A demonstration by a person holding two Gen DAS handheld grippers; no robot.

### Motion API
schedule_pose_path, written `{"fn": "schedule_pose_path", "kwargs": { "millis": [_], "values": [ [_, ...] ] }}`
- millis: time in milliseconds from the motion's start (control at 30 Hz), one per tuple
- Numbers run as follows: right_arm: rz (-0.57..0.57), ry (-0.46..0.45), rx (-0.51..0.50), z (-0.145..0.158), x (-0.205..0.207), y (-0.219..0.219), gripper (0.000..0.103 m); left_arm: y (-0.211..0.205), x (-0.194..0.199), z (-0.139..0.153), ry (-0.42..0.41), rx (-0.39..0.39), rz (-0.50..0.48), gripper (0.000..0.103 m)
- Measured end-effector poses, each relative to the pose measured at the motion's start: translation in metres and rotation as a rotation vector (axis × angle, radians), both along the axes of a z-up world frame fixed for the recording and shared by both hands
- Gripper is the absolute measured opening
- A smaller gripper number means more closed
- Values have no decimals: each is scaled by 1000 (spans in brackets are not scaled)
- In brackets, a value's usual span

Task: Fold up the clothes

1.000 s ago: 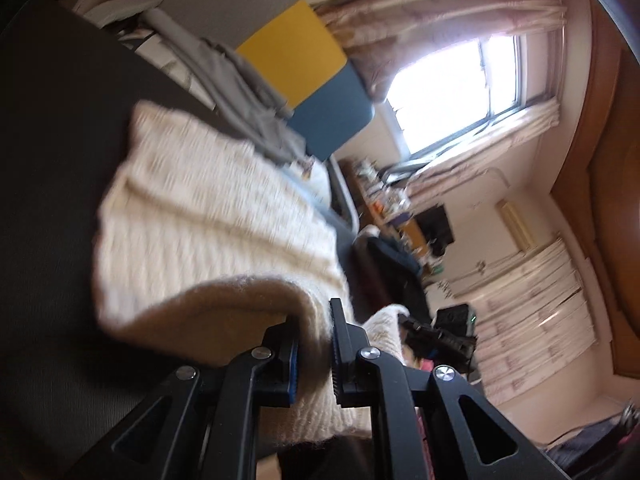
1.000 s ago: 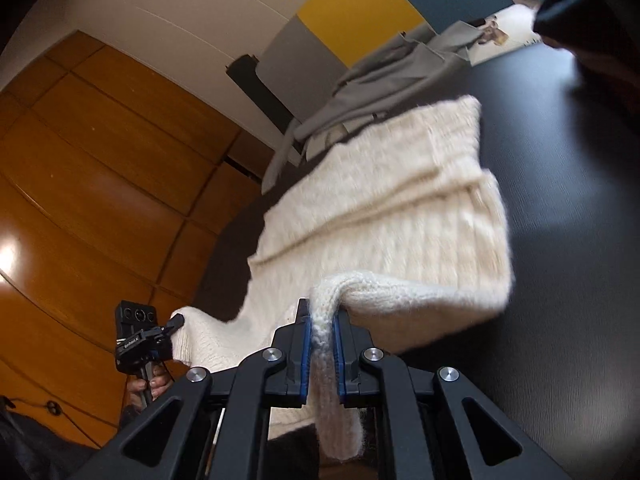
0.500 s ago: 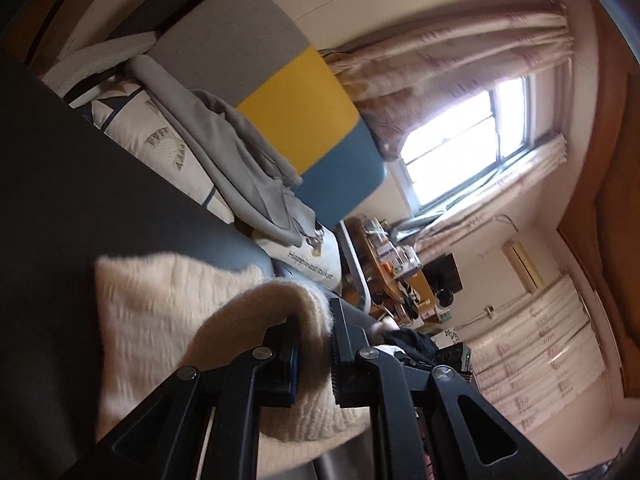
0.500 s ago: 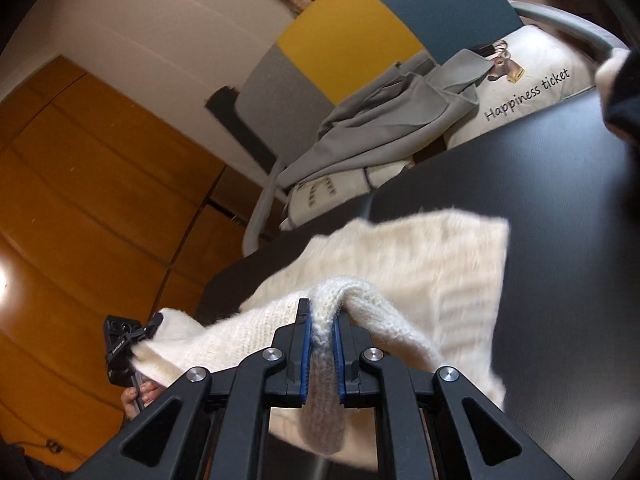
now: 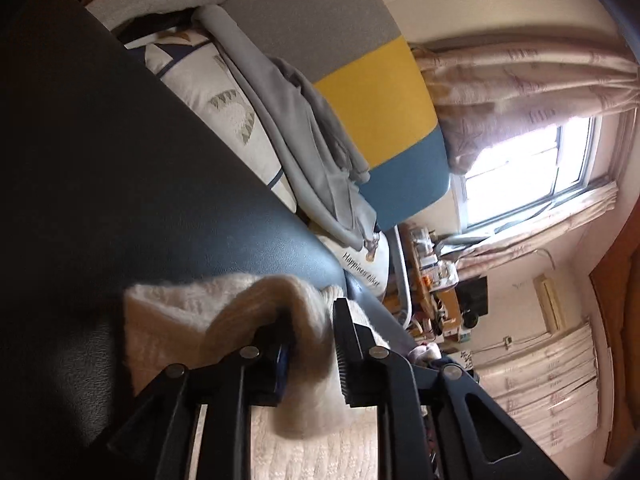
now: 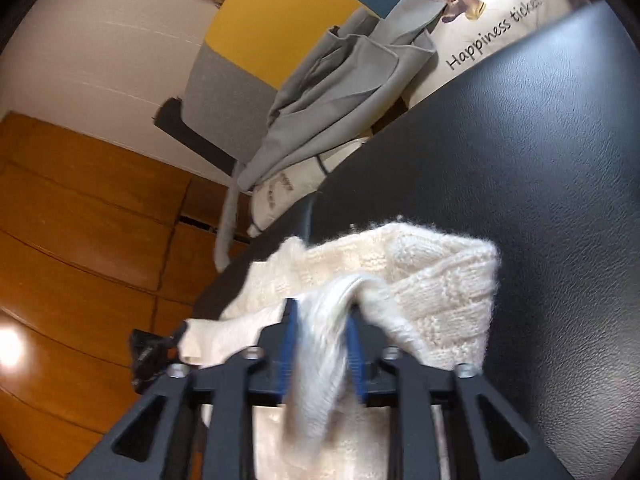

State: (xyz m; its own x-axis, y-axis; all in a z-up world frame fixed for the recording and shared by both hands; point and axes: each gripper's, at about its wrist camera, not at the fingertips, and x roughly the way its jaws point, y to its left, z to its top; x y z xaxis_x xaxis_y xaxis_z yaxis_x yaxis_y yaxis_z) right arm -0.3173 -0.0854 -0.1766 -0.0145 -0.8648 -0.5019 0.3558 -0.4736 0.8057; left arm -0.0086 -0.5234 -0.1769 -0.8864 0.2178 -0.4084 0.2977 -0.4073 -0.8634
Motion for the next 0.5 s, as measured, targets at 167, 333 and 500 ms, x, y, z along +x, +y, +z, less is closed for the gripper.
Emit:
{"fn": "schedule_pose_path", "kwargs": {
  "millis": [167, 333, 500],
  "values": [
    [49, 68, -32, 17, 21, 14, 62, 7, 45, 10, 27, -51, 68, 21],
    [140, 261, 73, 35, 67, 22, 64, 46, 72, 5, -89, -224, -29, 24],
    [248, 394, 293, 18, 106, 0, 69, 106, 65, -15, -280, -451, -225, 24]
  ]
}}
